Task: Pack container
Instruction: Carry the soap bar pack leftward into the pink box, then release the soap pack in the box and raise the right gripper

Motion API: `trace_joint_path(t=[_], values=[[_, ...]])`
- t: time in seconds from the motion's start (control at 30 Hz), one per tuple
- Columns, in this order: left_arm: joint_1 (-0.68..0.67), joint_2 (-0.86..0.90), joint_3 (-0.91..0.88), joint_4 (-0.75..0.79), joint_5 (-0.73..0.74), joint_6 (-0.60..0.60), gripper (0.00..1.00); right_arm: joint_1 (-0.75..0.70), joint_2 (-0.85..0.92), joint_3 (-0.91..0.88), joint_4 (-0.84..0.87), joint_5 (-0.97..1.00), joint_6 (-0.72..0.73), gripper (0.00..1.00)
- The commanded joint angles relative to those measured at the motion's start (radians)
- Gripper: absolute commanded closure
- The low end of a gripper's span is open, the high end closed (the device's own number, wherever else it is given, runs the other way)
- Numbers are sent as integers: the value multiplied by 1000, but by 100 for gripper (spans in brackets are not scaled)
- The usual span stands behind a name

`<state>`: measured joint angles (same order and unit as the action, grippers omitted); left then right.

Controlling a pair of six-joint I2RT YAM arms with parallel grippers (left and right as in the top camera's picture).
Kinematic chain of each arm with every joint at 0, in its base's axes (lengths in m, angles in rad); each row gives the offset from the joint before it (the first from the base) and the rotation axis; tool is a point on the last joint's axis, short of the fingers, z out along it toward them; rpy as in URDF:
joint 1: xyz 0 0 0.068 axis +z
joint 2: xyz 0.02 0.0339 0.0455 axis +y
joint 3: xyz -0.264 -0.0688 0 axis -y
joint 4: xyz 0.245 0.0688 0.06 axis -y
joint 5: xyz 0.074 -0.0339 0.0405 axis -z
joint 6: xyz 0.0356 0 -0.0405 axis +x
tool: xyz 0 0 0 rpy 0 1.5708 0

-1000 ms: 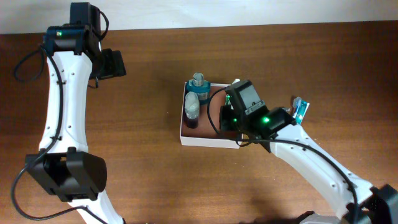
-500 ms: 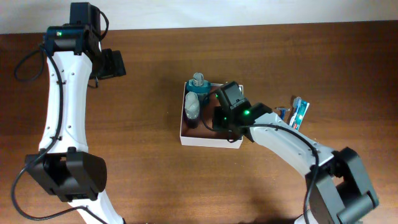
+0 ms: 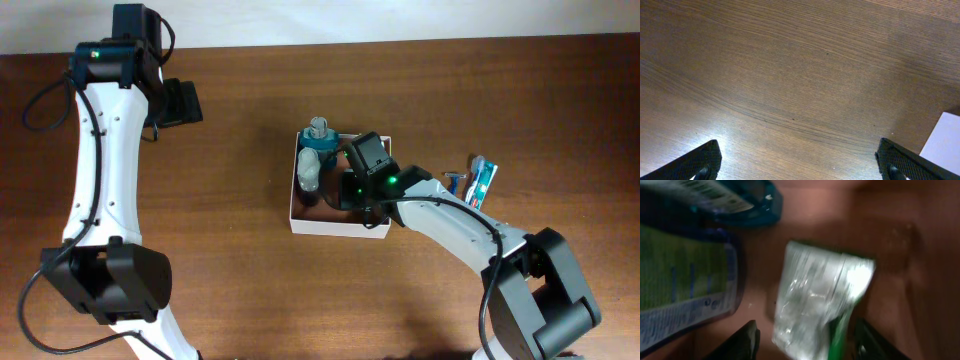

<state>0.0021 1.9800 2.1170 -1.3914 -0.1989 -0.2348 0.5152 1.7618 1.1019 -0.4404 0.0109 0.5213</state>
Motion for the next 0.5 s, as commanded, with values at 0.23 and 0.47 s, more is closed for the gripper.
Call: trace_joint_path(t=[0.23,0.47], values=[[-2,-27,14,-1,-8,5,1,8,-12,203,-179,-56,-79,43],[-2,-27,14,-1,-8,5,1,-9,-40,437,-491,65,-79,42]])
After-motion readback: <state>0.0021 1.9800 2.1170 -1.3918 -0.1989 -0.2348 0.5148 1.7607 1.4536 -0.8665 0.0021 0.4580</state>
